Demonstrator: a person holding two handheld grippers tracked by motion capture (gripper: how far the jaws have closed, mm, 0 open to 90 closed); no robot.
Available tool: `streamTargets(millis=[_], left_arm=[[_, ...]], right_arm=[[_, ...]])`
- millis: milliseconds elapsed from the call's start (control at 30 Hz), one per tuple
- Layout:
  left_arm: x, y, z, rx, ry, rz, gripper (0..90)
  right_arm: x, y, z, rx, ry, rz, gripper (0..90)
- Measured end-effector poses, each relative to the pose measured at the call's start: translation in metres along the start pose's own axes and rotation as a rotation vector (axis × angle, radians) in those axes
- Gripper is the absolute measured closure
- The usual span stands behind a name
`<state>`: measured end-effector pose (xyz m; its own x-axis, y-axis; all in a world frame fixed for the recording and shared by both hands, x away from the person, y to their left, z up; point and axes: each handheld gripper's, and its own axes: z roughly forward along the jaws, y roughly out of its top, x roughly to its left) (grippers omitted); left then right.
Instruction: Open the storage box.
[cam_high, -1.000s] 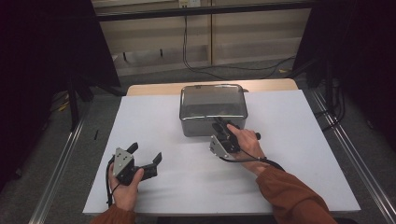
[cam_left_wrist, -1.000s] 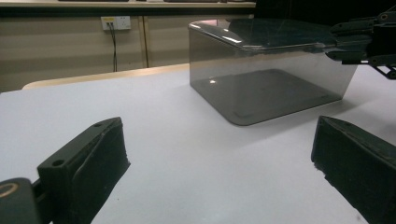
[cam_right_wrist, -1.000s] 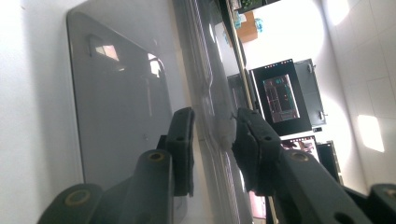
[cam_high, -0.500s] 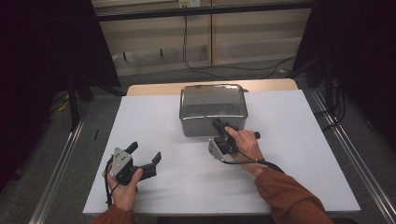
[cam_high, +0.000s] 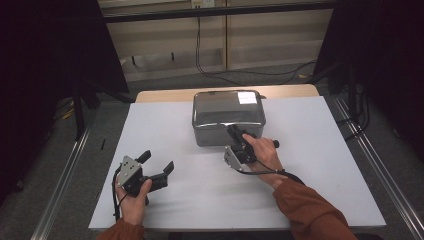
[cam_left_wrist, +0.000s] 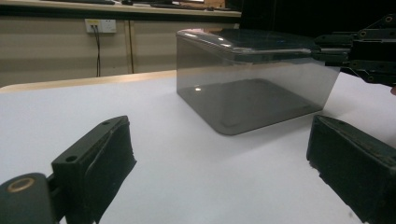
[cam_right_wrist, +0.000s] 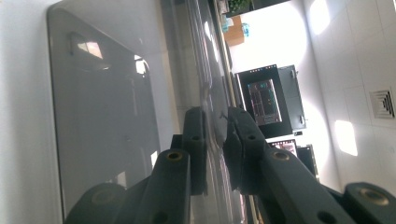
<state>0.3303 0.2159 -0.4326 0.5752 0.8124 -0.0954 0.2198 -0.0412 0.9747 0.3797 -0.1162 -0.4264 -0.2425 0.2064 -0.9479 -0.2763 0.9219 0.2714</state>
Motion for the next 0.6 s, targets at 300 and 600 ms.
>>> streamTargets(millis=[300, 600], left_arm=[[-0.001, 0.005, 0.001, -0.009, -0.044, -0.032, 3.5], [0.0, 0.011, 0.006, -0.039, -0.034, -0.005, 1.8]], right_arm=[[-0.002, -0.001, 0.0, -0.009, 0.0, 0.007, 77.8], [-0.009, 0.0, 0.001, -0.022, -0.006, 0.031, 77.8]])
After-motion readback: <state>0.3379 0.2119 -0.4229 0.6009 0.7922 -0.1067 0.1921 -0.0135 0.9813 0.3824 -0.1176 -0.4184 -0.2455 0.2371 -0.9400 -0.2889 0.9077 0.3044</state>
